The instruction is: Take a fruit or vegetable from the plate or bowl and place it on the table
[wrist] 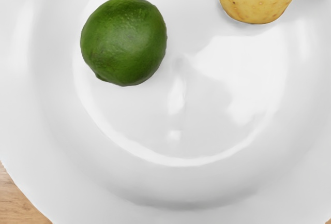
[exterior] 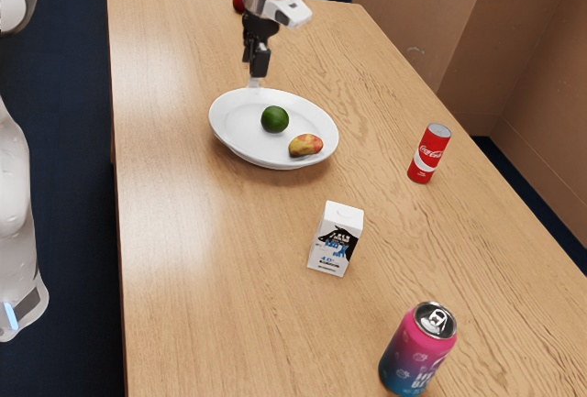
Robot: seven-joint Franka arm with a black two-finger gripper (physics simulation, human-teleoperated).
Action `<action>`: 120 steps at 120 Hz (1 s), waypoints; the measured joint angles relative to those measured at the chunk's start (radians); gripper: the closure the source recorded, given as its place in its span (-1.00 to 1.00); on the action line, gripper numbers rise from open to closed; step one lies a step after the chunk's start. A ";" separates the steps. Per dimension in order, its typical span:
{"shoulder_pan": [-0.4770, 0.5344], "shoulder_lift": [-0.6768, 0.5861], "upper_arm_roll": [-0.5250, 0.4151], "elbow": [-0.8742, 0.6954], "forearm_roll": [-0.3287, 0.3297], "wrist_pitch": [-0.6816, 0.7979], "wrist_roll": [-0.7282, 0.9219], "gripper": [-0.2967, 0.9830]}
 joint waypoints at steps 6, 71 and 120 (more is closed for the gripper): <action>0.000 0.017 0.002 -0.001 0.007 0.025 0.027 -0.54; 0.015 0.226 0.005 0.060 -0.065 0.188 0.215 -0.53; 0.049 0.298 0.005 0.061 -0.095 0.206 0.290 -0.53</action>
